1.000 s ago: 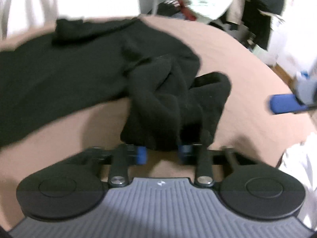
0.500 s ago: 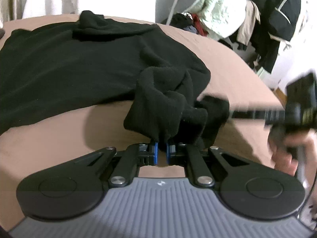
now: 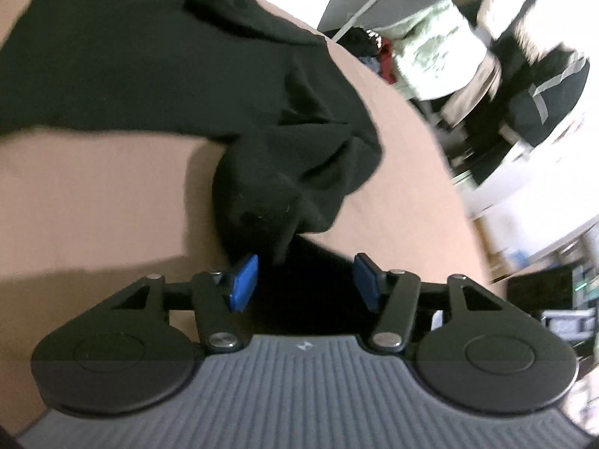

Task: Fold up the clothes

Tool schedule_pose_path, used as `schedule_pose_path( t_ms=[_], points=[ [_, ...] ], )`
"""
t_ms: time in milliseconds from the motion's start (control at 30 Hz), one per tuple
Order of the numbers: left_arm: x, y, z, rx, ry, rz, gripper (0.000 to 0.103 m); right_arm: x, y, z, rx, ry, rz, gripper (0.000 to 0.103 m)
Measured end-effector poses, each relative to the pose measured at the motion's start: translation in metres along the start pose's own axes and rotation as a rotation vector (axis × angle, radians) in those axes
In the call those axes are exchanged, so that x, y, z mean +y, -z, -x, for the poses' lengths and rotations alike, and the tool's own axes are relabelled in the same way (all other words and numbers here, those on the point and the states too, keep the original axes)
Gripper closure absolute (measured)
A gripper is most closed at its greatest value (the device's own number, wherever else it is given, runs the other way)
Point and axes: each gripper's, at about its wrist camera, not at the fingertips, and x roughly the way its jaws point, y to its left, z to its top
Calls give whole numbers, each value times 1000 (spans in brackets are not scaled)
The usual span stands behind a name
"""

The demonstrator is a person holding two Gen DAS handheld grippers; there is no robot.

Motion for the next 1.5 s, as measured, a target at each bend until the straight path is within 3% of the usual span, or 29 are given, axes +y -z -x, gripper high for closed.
schedule_pose_path(
  t_ms=[33, 133, 200, 300, 367, 400, 433, 467, 500, 600, 633, 700, 867, 1000, 1067, 1200, 1267, 1400, 1500],
  points=[
    [6, 1, 0, 19, 16, 31, 30, 8, 2, -7, 14, 23, 35, 97],
    [20, 3, 1, 61, 47, 107, 29, 36, 13, -20, 58, 131, 190, 97],
    [22, 5, 0, 57, 30, 114, 29, 48, 21, -27, 89, 106, 225, 97],
    [21, 6, -6, 84, 31, 111, 15, 65, 26, -35, 106, 45, 273, 97],
    [22, 7, -10, 117, 27, 117, 12, 78, 28, -38, 114, -23, 301, 97],
    [23, 8, -12, 130, 25, 119, 15, 83, 28, -39, 116, -45, 311, 97],
    [23, 10, -11, 134, 19, 115, 34, 87, 28, -36, 109, -24, 328, 97],
    [22, 11, -9, 130, 3, 96, 56, 91, 29, -34, 101, -3, 345, 96],
    [17, 9, -4, 119, -27, 54, 94, 94, 29, -32, 93, 18, 362, 90],
    [-2, 0, 17, 75, -144, -114, 94, 98, 23, -22, 48, 114, 384, 84],
    [-12, -8, 24, 64, -180, -176, 94, 91, 15, -16, 30, 152, 352, 75],
    [-29, -27, 36, 58, -240, -277, 93, 80, -5, -3, 3, 239, 310, 68],
    [-45, -74, 32, 197, -274, -469, 90, 64, -76, 26, -44, 508, 361, 67],
    [-31, -96, -7, 303, -371, -535, 87, 27, -137, 41, -120, 535, 185, 56],
    [-18, -100, -21, 329, -350, -514, 88, 6, -163, 43, -148, 547, 82, 56],
    [0, -93, -31, 362, -175, -484, 91, -30, -195, 40, -201, 623, -52, 55],
    [1, -90, -29, 369, -147, -511, 91, -39, -198, 40, -252, 623, -72, 55],
    [10, -100, -21, 327, -69, -449, 91, -52, -204, 21, -287, 620, -87, 52],
    [13, -98, -15, 299, -10, -434, 91, -67, -213, 7, -315, 642, -69, 30]
  ],
)
